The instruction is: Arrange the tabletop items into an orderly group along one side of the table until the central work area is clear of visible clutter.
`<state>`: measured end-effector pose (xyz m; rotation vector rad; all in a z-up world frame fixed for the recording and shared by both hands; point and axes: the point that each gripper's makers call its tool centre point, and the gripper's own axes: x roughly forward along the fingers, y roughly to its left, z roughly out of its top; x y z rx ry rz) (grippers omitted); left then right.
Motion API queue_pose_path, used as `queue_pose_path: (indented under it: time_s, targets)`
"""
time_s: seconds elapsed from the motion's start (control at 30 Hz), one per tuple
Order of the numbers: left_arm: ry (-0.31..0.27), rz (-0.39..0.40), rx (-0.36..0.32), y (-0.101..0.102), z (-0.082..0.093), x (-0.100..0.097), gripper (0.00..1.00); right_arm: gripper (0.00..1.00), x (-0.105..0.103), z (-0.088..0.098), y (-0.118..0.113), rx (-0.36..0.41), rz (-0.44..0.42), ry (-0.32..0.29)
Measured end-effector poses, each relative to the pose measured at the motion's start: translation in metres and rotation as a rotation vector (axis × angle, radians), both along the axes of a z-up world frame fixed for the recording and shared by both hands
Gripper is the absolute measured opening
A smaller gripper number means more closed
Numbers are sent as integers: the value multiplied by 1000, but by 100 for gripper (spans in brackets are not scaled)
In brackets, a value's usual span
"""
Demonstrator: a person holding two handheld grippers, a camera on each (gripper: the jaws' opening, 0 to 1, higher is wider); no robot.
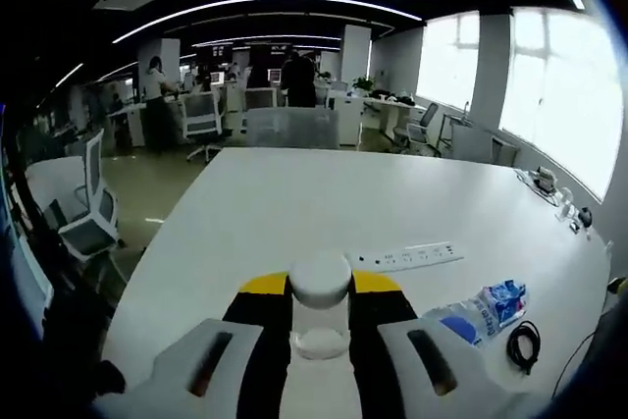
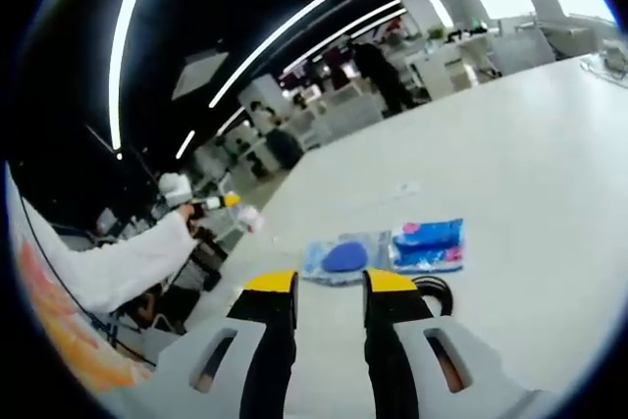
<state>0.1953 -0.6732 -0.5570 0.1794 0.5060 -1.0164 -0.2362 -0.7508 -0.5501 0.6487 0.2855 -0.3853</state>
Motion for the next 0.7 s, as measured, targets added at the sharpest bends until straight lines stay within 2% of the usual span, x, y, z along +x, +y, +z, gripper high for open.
queue_pose_path:
  time_s: [0.13, 0.37, 0.7]
  targets:
    - [7, 10, 26, 3, -13, -3, 18, 24, 1, -2, 2, 7, 0, -1]
    - [61, 36, 38, 10, -41, -5, 19, 23, -1, -4, 0, 10, -4, 7]
    - [84, 37, 82, 12, -63, -10, 19, 23, -3, -9, 0, 28, -17, 17]
